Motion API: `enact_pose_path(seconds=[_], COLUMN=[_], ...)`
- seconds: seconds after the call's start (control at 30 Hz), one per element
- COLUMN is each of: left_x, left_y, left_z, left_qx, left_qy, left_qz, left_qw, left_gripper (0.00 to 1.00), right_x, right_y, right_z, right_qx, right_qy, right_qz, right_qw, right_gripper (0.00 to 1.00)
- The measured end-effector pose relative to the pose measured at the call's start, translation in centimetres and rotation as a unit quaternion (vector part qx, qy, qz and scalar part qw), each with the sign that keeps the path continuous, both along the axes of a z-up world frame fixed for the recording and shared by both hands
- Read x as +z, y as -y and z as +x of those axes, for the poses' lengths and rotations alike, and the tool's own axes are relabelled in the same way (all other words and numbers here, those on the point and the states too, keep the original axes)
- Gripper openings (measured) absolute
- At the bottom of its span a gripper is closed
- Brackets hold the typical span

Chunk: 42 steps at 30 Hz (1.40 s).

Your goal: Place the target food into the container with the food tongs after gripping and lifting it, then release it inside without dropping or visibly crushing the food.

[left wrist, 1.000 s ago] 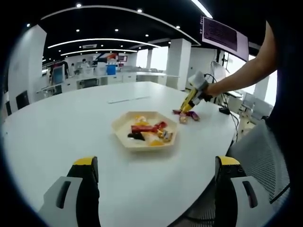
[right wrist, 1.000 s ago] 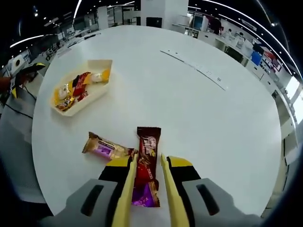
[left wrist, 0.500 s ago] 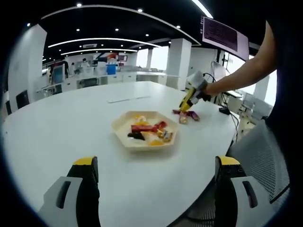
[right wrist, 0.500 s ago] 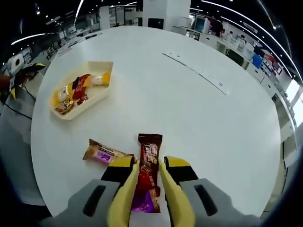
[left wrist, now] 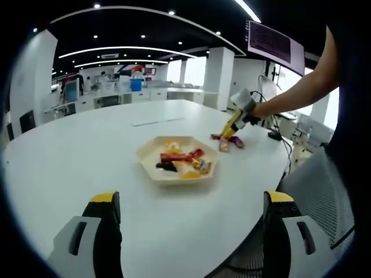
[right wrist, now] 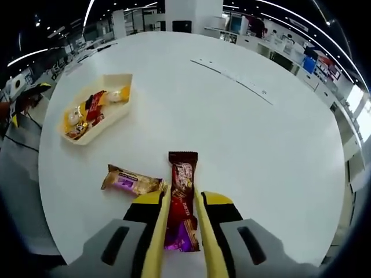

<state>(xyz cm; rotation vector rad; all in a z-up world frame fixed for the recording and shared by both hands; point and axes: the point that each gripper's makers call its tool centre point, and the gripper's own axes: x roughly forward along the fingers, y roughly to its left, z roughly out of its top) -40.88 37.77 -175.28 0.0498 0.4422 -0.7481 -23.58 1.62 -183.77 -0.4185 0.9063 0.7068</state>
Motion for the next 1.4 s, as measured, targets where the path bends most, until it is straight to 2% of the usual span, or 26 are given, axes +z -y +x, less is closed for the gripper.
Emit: enact_pose_path(seconds=[0.4,0.5,0.87,1.07,1.4], left_x=[0.0,0.1,0.5,0.7,1.2], left_y=[-0.1,-0.1,-0.3,-0.4,-0.5], left_z=[0.1,0.1,0.2,0.3,0.5], left_qx=[0.002,0.003,0.008,0.011,0.017], left_qy=[0.001,0.002,0.011,0.016,0.027], left_qz=[0.0,-0.001,-0.004,-0.007,-0.012], left_qw=[1.0,1.0,0.9999,0.9998,0.9994], left_gripper=[0.99,0.99,0.99,0.99,0.99], right_x=[-0.1,0.5,3.8,6.4,8.4], right_y=[0.0,-0.2,-0.7,-0.8,-1.4], right_z=[0.1,0.1,0.9,1.9,2.8], right_qx=[-0.022,-0.018,-0.006,0.004,0.013], right_qy=[-0.017,-0.016,-0.009,0.008,0.027], right_qz=[0.002,0.003,0.01,0.002,-0.002], right_qw=[0.9996,0.9997,0.9999,1.0,0.9996], right_gripper=[0.2,0.2,0.21,0.21,0.21])
